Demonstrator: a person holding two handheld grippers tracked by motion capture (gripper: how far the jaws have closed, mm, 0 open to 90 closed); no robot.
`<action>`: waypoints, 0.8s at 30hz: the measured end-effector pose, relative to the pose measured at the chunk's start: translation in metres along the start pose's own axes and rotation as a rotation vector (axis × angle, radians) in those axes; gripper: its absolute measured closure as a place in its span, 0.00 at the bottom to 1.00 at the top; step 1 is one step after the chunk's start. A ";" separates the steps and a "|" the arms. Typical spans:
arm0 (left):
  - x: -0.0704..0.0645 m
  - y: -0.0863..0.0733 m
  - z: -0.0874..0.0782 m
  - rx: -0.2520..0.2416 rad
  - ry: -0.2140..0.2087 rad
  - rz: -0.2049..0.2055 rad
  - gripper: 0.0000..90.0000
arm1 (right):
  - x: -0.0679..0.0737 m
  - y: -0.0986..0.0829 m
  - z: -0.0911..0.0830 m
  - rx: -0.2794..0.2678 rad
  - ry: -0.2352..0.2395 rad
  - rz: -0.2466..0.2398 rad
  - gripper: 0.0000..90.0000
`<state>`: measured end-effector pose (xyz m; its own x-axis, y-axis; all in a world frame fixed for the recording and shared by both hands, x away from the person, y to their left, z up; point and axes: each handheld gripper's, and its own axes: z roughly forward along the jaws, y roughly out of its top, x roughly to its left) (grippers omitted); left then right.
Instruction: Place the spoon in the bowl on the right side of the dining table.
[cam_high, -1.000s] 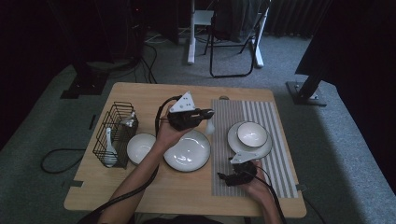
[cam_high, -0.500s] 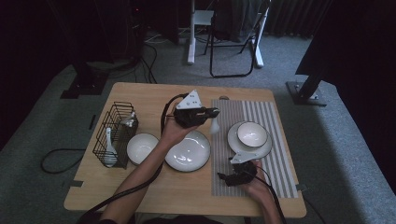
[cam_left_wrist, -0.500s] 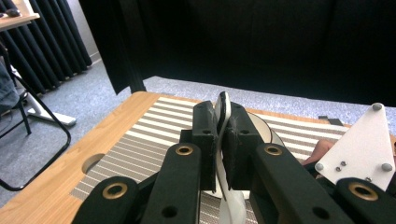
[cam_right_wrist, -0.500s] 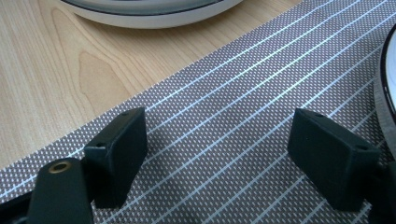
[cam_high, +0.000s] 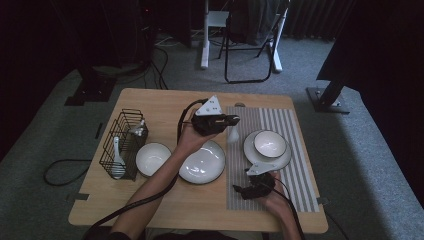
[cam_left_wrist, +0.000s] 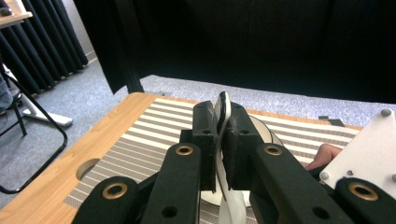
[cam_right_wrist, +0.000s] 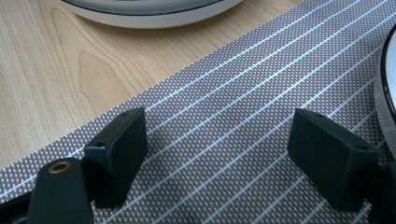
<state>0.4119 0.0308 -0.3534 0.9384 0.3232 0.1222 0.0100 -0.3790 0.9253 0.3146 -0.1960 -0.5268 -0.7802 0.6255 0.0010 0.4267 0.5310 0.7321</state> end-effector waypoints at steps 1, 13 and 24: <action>0.000 0.001 0.002 -0.003 -0.003 0.003 0.95 | 0.000 0.000 0.000 0.000 0.000 0.000 0.22; 0.003 -0.005 0.032 -0.034 -0.028 -0.032 0.95 | 0.000 0.000 0.000 0.001 -0.002 0.000 0.22; -0.010 0.000 0.061 -0.055 -0.048 -0.024 0.95 | 0.000 0.000 0.000 0.000 -0.001 0.000 0.22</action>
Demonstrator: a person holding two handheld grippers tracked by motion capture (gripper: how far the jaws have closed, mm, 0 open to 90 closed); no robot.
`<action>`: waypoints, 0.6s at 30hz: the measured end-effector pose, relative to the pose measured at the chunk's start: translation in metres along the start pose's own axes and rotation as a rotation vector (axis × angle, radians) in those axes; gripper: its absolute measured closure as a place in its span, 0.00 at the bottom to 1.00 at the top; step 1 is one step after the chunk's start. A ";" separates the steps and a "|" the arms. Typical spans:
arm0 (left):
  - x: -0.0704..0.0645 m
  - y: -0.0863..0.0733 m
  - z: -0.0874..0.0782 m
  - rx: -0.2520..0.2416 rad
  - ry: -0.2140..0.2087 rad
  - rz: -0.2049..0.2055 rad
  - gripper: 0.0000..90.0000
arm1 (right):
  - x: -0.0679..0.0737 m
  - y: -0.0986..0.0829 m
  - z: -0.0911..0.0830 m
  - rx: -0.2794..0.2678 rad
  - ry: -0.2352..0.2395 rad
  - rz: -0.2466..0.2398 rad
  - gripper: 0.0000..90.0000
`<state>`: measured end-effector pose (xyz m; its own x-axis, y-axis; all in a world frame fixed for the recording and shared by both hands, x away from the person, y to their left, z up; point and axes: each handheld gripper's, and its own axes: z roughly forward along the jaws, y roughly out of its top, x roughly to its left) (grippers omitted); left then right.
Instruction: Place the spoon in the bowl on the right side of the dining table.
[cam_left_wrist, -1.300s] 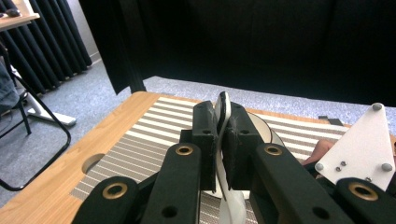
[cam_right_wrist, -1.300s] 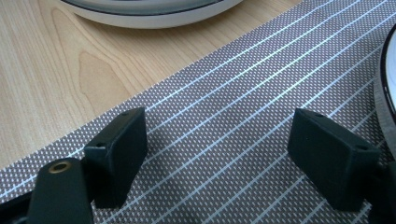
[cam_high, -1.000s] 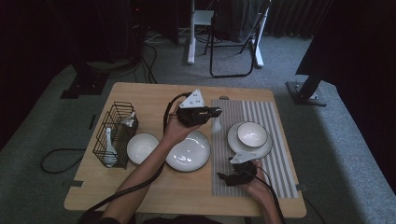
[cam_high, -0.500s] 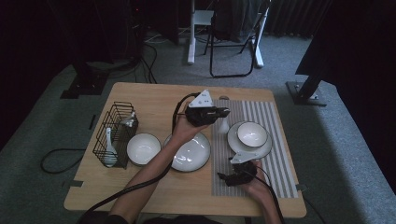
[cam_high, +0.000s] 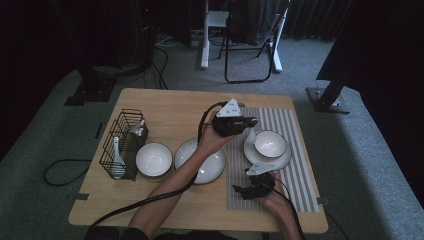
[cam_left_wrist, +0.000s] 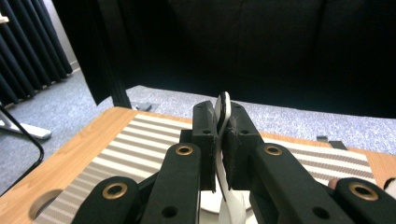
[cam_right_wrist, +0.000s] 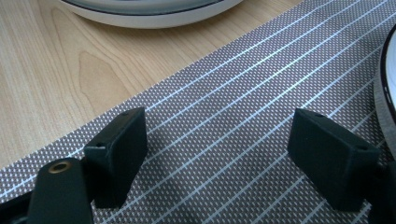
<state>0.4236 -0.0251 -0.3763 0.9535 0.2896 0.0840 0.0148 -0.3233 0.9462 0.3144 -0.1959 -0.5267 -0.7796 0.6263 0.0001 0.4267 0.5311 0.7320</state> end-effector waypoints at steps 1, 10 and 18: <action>-0.001 0.000 0.002 -0.004 -0.003 -0.001 0.94 | 0.000 0.000 0.000 0.000 0.000 0.000 0.22; -0.001 -0.009 0.016 -0.022 0.014 -0.046 0.94 | 0.000 0.000 0.000 0.000 0.000 0.000 0.22; -0.001 -0.013 0.025 -0.011 0.014 -0.053 0.94 | 0.000 0.000 0.000 0.000 0.000 -0.001 0.22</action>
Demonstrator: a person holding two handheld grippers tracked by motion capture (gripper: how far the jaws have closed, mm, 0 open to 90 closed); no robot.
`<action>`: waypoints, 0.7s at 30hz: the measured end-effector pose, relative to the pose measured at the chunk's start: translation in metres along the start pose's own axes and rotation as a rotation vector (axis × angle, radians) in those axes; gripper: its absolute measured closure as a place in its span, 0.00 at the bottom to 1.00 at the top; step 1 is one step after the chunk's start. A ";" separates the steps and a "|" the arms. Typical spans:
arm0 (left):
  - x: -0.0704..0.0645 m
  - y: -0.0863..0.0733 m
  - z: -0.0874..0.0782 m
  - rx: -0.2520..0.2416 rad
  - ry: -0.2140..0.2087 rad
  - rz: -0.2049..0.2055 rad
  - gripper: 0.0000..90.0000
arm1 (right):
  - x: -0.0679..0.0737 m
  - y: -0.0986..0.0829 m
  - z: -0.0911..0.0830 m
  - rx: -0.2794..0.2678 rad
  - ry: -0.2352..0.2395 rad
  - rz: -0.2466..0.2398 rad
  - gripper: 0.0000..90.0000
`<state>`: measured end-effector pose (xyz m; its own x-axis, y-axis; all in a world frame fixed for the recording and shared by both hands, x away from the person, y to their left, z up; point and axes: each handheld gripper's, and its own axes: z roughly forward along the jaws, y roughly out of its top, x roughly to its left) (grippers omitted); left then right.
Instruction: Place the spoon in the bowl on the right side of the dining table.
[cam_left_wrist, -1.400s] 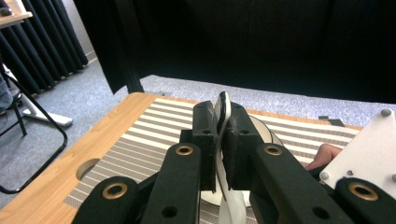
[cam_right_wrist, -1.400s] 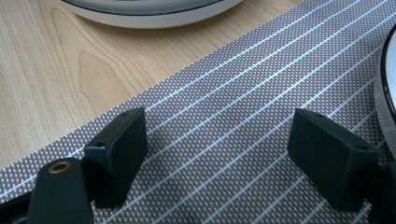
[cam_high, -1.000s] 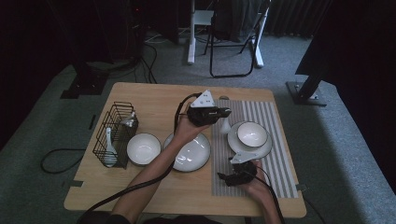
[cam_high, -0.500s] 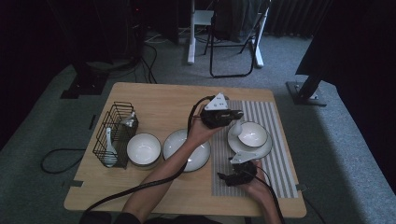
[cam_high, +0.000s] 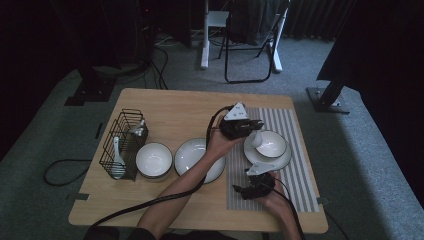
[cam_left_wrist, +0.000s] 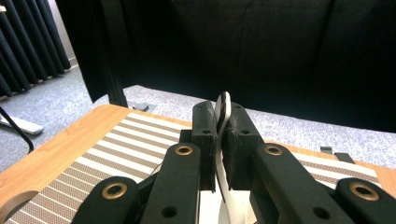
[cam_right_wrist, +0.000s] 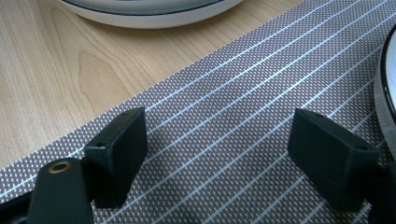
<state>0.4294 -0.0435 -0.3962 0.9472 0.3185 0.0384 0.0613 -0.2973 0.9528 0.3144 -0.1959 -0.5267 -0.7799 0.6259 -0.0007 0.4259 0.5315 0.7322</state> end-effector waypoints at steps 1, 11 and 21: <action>0.000 0.000 0.000 0.002 0.001 0.003 0.94 | 0.000 0.000 0.000 0.000 0.000 0.000 0.22; 0.001 -0.006 0.007 0.030 -0.003 -0.006 0.94 | 0.000 0.000 0.000 0.000 0.000 0.000 0.22; 0.003 -0.025 0.014 0.148 0.006 0.015 0.94 | 0.000 0.000 0.000 0.000 -0.001 -0.002 0.22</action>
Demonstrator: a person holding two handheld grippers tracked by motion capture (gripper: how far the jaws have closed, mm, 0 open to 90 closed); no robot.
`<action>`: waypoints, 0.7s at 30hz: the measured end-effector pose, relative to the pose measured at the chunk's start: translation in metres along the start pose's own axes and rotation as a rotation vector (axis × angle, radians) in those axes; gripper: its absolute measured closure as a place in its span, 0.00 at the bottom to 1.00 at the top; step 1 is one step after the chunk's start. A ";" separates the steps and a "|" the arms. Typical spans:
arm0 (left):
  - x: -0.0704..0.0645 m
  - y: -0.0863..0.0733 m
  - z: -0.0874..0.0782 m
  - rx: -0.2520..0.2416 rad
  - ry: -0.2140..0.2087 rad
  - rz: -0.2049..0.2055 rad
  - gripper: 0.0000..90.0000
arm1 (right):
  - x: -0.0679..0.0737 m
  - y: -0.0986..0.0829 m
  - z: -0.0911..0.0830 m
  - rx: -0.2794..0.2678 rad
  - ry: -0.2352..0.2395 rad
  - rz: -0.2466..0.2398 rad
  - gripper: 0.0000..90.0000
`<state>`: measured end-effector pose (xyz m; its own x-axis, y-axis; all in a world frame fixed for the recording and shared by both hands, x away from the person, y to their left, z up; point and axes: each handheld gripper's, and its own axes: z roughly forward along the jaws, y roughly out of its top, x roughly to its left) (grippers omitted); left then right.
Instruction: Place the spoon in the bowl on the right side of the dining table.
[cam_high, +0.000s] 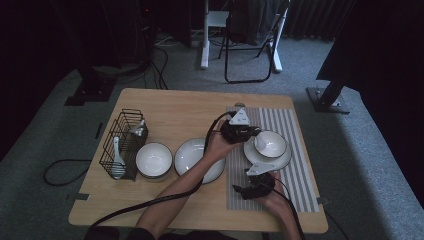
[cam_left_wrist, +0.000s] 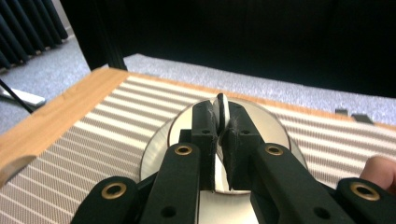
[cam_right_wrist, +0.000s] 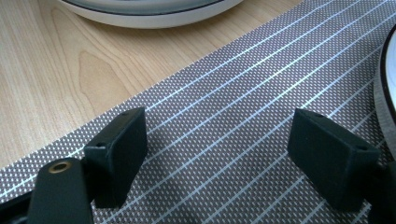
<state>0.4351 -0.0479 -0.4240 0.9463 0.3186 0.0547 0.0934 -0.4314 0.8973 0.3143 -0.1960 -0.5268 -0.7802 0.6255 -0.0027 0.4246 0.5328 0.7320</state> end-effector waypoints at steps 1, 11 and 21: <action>0.000 -0.002 0.001 0.006 -0.002 -0.001 0.94 | 0.000 0.000 0.000 0.000 0.000 0.001 0.22; -0.001 -0.022 0.000 0.040 -0.019 -0.024 0.94 | 0.000 0.000 0.000 0.000 0.001 0.003 0.22; -0.001 -0.035 0.001 0.086 -0.022 -0.026 0.94 | 0.000 0.000 0.000 -0.001 0.001 0.002 0.22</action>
<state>0.4306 -0.0337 -0.4563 0.9497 0.3124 0.0215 0.1432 -0.4944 0.8574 0.3143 -0.1959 -0.5268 -0.7797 0.6261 -0.0011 0.4257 0.5314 0.7324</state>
